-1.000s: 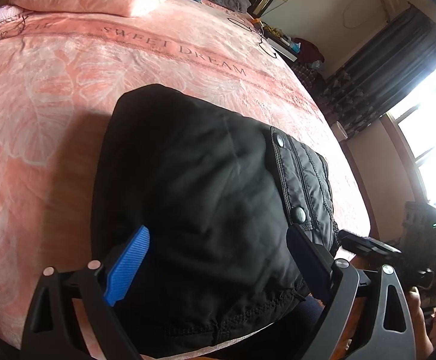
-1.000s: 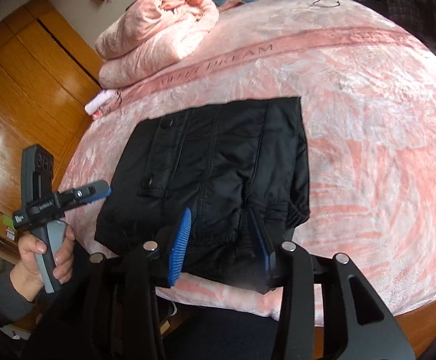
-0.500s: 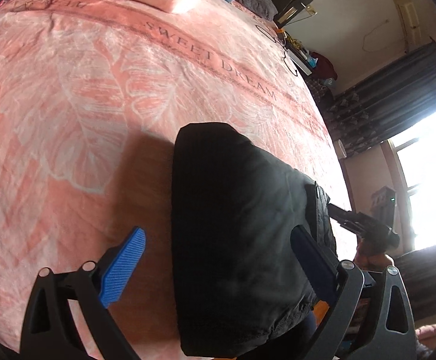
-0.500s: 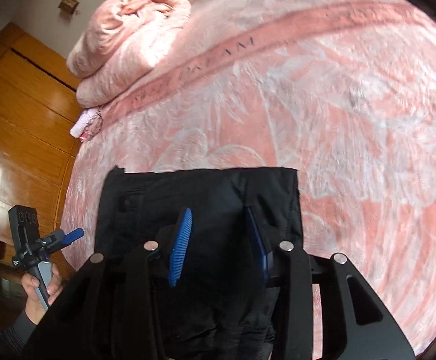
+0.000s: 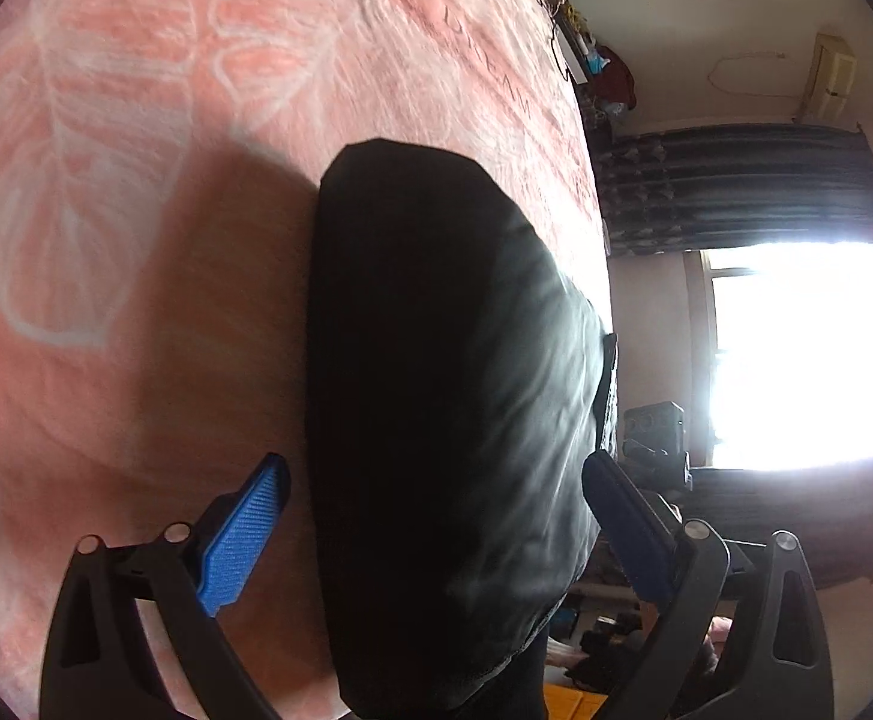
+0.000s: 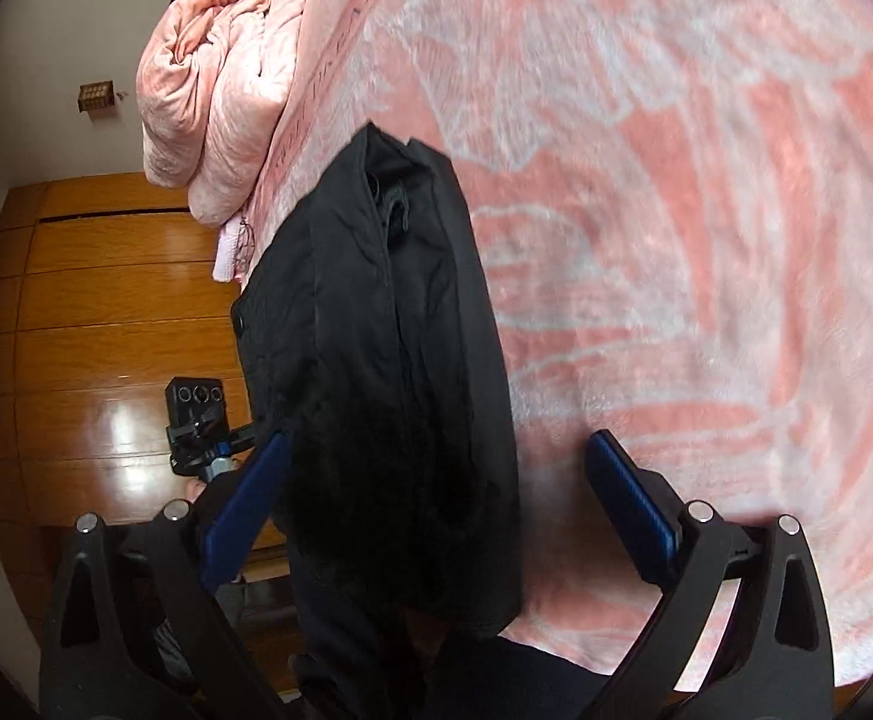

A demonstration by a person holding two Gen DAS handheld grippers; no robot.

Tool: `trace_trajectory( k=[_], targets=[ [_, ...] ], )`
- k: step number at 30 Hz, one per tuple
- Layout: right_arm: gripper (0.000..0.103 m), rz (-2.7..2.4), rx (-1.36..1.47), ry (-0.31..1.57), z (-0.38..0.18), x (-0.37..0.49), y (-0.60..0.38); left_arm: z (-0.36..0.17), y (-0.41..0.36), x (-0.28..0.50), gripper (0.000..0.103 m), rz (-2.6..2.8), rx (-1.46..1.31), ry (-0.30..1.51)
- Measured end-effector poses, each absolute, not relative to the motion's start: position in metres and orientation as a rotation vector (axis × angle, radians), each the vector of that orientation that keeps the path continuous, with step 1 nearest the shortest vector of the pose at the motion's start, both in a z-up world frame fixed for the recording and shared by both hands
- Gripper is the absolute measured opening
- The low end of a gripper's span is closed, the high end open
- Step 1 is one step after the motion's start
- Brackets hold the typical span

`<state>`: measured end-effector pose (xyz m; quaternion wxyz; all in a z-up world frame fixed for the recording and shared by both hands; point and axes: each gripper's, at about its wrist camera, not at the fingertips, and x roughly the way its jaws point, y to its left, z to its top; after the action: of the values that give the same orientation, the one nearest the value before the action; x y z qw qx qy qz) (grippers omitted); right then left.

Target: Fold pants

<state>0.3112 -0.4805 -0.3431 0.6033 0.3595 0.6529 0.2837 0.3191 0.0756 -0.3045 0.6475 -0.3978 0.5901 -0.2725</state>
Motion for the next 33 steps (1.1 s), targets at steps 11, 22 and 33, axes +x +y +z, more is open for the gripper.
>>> trace_trajectory(
  k=[11,22,33],
  targets=[
    [0.101,0.757,0.826,1.527,-0.350,0.318,-0.449,-0.343,0.037,0.325,0.098,-0.704,-0.947,1.431],
    [0.047,0.811,0.747,1.466,-0.332,0.316,-0.423,-0.333,0.034,0.323,0.048,-0.678,-0.909,1.376],
    [0.038,0.884,0.619,1.372,-0.257,0.341,-0.386,-0.268,0.060,0.343,0.040,-0.640,-0.793,1.270]
  ],
)
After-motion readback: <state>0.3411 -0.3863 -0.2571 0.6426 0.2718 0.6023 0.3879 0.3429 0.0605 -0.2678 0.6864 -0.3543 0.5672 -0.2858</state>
